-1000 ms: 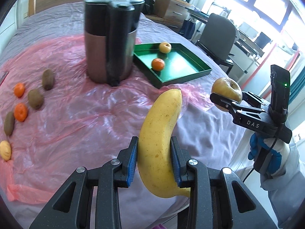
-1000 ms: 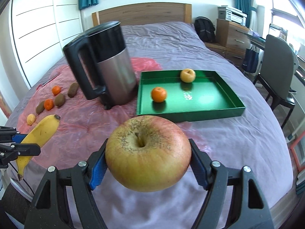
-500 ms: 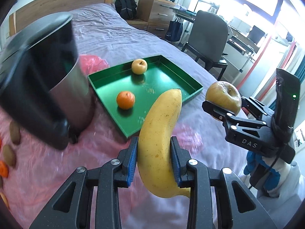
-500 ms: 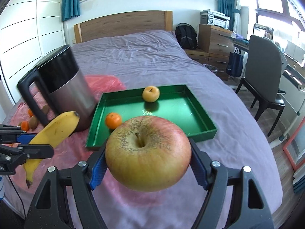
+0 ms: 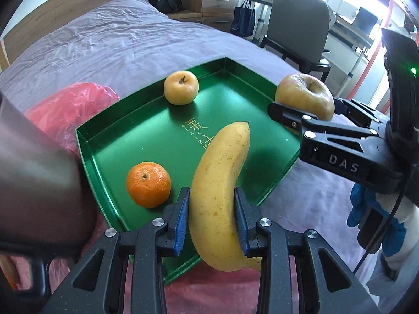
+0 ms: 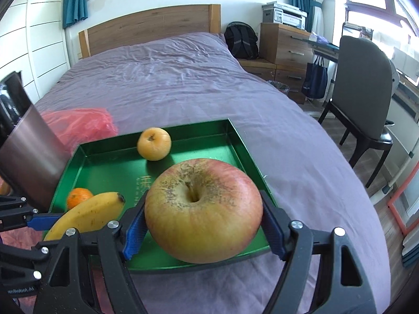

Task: Organize fruits
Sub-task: 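Carry the banana and apple in both tools over the green tray, then open both tools to release the banana and apple into the tray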

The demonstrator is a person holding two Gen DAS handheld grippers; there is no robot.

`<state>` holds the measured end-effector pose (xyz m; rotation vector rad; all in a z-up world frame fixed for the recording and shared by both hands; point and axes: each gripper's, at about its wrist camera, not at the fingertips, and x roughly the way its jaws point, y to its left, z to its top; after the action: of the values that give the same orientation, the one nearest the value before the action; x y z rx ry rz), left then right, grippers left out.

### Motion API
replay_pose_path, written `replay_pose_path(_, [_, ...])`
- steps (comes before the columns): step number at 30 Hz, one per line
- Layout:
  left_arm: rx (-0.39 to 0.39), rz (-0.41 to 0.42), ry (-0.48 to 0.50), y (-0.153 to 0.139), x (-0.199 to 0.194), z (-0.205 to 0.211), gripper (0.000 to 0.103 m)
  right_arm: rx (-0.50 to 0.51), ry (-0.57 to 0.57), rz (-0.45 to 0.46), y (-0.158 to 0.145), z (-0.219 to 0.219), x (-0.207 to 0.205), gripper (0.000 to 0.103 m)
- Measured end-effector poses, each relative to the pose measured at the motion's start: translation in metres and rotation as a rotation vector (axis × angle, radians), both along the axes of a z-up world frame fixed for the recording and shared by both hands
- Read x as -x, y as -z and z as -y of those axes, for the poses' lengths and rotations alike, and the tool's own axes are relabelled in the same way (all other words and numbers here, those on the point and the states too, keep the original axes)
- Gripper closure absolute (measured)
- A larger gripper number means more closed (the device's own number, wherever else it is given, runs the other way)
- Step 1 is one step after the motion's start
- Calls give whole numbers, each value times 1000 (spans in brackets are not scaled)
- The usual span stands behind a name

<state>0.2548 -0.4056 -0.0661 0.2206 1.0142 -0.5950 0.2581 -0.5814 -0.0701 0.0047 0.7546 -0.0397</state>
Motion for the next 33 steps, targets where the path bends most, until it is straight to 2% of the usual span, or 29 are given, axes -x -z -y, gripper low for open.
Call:
replay_pose_path(9, [-1, -19, 3, 12, -3, 4, 74, -6, -2, -30, 29, 3, -15, 0])
replay_pose_path(21, [8, -58, -11, 13, -9, 2, 72, -9, 7, -46, 42, 5, -12, 0])
replay_pose_path(27, [4, -17, -12, -1, -4, -4, 57, 3, 17, -65, 41, 3, -6, 0])
replay_pose_path(33, [25, 7, -8, -22, 13, -20, 51, 12, 20, -12, 15, -5, 13, 0])
